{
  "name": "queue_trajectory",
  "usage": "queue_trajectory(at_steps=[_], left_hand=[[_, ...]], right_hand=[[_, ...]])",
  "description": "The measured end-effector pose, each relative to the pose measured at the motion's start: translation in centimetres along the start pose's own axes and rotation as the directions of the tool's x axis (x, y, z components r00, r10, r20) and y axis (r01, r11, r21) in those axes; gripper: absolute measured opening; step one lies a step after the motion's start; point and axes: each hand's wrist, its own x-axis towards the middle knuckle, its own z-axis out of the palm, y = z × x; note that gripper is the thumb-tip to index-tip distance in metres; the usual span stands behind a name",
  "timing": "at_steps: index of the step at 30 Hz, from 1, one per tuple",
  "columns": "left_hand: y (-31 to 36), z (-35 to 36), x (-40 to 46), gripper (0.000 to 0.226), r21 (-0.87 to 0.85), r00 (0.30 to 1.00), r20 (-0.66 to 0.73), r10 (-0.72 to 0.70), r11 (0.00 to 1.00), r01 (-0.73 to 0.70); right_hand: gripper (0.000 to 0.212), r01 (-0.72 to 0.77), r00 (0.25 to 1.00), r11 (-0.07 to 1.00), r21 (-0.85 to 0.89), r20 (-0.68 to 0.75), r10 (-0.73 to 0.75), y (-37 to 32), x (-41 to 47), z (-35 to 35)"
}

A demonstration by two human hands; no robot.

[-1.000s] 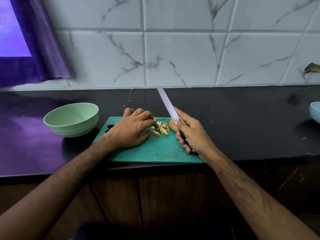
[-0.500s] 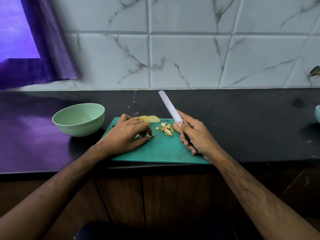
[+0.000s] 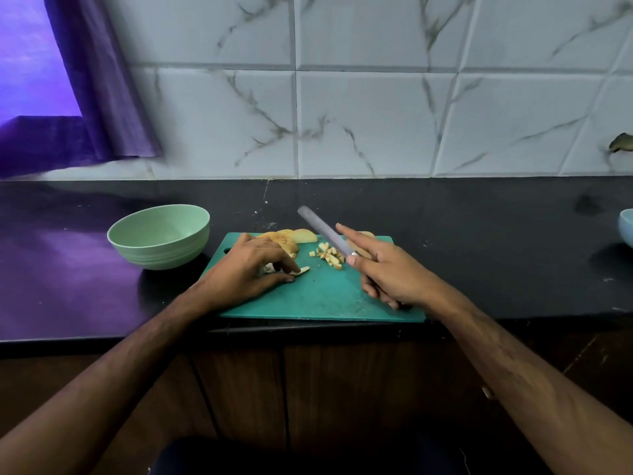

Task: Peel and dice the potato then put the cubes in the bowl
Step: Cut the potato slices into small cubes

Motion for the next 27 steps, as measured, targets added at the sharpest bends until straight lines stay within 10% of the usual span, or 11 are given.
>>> queue_trajectory(at_steps=[6, 20, 27], left_hand=[[-0.1, 0.2, 0.1, 0.029, -0.013, 1.000, 0.007, 0.004, 1.000, -0.004], [0.1, 0.1, 0.0, 0.030, 0.004, 1.000, 0.015, -0.008, 1.000, 0.008], [0.3, -0.2, 0.0, 0.031, 0.033, 1.000, 0.013, -0.010, 0.999, 0.010]], right_hand=[[0.052, -0.026, 0.984, 0.938, -0.346, 0.157, 0.086, -1.4, -3.4, -0.9], [0.050, 0.007, 0.978, 0.840, -0.543, 0.179, 0.107, -1.9, -4.9, 0.3], [0.055, 0.104, 0.990, 0.633, -0.767, 0.138, 0.004, -2.3, -5.8, 2.0]])
